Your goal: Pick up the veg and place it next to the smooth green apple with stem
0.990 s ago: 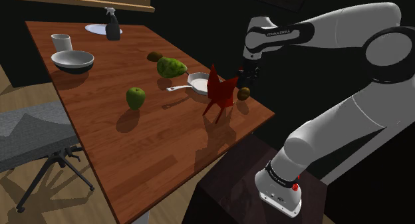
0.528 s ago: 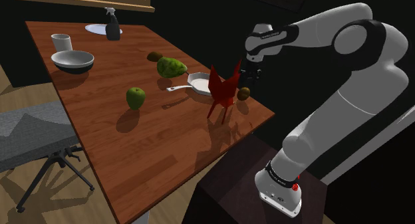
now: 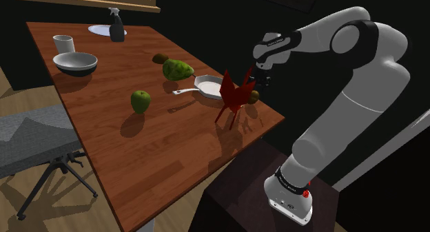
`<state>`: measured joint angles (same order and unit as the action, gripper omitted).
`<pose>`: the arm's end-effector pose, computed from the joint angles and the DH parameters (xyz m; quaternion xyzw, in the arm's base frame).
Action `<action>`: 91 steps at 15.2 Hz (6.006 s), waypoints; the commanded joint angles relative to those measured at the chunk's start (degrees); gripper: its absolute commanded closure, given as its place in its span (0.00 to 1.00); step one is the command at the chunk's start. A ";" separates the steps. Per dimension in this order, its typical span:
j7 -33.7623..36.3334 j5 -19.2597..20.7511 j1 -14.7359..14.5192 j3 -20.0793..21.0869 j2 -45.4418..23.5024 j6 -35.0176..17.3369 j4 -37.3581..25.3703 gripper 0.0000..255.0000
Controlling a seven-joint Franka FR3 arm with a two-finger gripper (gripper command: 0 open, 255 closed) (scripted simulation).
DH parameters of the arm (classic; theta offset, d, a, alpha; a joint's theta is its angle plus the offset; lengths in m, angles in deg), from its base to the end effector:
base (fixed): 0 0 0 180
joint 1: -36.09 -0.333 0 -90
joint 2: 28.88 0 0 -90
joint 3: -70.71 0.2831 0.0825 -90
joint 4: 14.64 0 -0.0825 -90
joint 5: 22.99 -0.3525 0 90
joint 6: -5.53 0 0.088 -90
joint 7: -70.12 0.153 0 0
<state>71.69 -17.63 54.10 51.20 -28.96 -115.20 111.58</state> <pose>0.3827 -0.3041 0.3133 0.9489 -0.3095 -0.0582 0.0223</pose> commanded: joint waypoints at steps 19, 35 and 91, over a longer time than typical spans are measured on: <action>-0.14 -0.18 0.10 -0.10 -0.78 -2.05 1.25 1.00; 0.28 1.11 -0.19 0.34 4.66 10.20 -5.76 1.00; 48.28 -5.28 -23.36 27.89 -9.47 29.79 -37.73 1.00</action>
<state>118.55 -23.01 31.53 78.50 -36.97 -86.03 75.97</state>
